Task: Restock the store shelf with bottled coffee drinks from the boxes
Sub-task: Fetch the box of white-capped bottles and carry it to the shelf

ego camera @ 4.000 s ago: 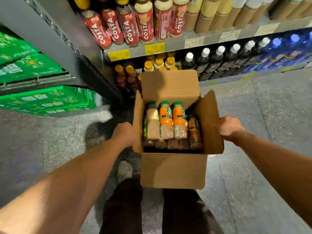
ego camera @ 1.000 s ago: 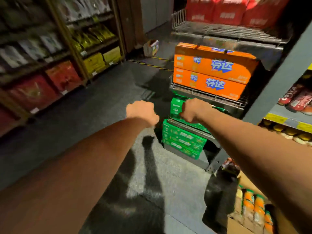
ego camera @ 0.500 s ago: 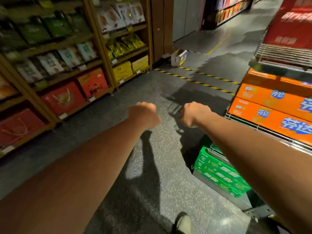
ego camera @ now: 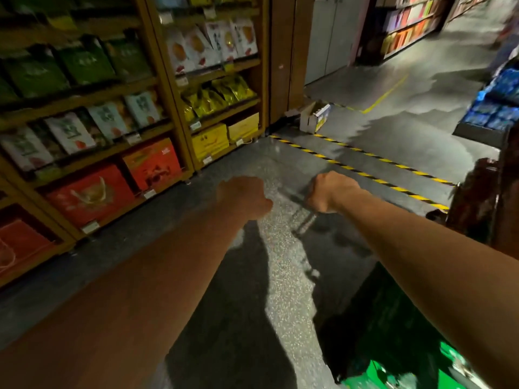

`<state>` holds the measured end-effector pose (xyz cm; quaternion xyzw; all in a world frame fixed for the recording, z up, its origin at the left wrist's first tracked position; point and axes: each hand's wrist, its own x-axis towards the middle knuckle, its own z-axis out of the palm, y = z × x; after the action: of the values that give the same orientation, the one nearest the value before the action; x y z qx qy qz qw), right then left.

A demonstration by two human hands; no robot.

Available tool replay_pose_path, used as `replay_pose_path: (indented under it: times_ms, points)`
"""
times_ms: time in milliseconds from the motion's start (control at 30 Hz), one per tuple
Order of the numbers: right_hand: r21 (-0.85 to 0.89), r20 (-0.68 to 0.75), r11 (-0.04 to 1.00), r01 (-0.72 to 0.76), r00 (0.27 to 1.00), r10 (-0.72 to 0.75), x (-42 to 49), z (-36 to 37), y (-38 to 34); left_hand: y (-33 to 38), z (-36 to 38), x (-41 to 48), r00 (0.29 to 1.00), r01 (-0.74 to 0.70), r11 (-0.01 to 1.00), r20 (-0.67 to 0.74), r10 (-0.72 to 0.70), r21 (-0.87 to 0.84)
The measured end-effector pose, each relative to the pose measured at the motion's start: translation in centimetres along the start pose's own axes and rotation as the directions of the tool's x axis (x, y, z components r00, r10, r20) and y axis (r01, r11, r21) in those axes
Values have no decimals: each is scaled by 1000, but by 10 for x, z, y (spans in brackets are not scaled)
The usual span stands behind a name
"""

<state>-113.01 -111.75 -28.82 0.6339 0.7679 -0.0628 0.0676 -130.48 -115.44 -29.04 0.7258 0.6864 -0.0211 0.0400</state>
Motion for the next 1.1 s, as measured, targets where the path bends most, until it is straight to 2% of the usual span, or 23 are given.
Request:
replay_pose_path:
  times_ms: [100,267,433,567,667,767,933,1100]
  points:
    - [-6,27,1000,-23,999,23,73,-6,1,-20,2,78,999,-24,997,26,26,-74]
    - [-22,0,996,-82,997,82,193,-29,7,-52,-17,209,995,-84,996,52,84,0]
    - [44,-61,988,-145,987,148,315,-51,25,-69,-51,346,989,-104,993,106,98,53]
    - [31,-46,983,-183,982,185,408,-59,59,-57,-61,449,977,-159,987,148,152,38]
    - [4,-40,979,-205,978,205,481,-66,97,-40,-65,529,974,-211,976,96,205,48]
    - [-24,-66,981,-192,980,190,560,-80,138,-19,-71,615,972,-203,977,137,193,62]
    - [-5,-109,986,-169,980,168,690,-114,207,16,-86,760,975,-213,977,60,212,3]
    - [-4,-83,981,-196,977,195,805,-144,268,48,-95,891,975,-211,977,67,212,-17]
